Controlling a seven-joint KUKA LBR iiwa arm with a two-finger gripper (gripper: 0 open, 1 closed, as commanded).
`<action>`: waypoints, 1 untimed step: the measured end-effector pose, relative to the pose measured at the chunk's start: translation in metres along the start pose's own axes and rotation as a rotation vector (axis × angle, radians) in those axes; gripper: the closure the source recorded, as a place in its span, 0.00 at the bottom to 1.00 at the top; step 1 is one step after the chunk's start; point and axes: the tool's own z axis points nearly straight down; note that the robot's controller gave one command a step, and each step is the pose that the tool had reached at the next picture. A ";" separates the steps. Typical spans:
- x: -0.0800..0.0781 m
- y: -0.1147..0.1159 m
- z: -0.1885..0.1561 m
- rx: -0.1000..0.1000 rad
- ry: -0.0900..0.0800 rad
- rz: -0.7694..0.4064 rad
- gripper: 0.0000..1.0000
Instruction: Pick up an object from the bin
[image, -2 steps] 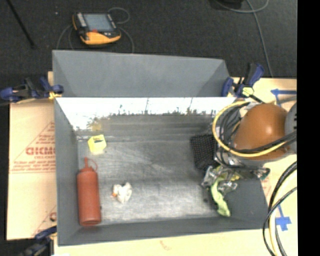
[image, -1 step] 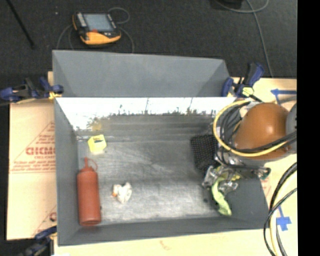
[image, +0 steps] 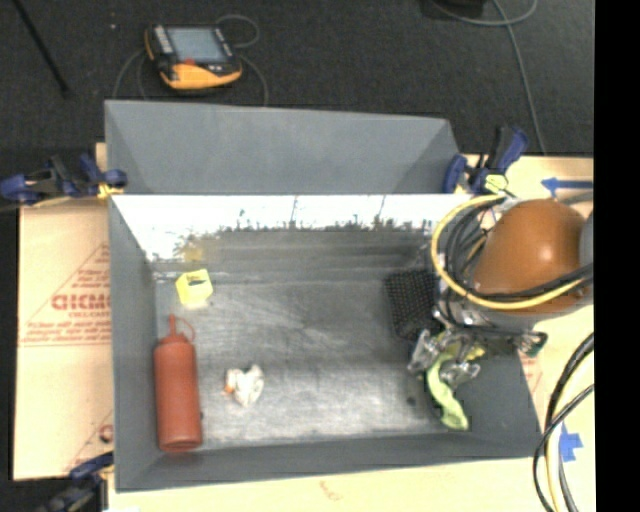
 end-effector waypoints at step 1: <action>0.000 0.001 -0.024 -0.002 0.001 0.000 1.00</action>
Offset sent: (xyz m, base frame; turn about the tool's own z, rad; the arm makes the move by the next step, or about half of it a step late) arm -0.0001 -0.0001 0.0214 0.0000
